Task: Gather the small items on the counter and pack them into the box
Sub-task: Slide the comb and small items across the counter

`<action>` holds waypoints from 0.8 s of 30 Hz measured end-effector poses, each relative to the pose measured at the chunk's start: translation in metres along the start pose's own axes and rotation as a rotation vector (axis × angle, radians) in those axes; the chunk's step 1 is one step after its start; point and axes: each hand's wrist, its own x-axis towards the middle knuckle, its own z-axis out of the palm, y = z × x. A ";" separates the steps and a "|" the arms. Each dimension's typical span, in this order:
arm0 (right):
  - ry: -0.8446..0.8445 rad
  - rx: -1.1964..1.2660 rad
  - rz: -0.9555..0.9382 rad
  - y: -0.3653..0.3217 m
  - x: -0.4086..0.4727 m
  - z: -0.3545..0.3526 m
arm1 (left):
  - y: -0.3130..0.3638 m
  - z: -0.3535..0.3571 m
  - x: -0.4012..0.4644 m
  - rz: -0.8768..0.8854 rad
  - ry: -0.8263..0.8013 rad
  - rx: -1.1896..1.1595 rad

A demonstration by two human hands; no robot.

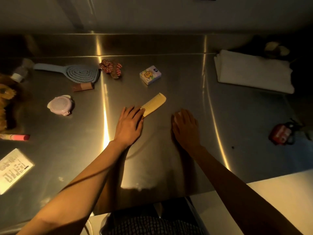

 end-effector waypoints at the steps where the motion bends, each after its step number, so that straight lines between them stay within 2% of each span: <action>1: 0.003 0.000 0.001 0.009 -0.004 -0.002 | 0.008 0.004 0.002 -0.001 0.003 -0.004; 8: 0.050 0.022 -0.023 0.082 -0.029 -0.016 | 0.081 0.036 0.014 -0.023 -0.014 -0.007; 15: -0.008 -0.006 -0.041 0.161 -0.057 -0.033 | 0.162 0.074 0.026 -0.042 -0.046 -0.007; 24: 0.006 0.025 -0.044 0.250 -0.078 -0.049 | 0.259 0.123 0.039 -0.036 0.004 -0.020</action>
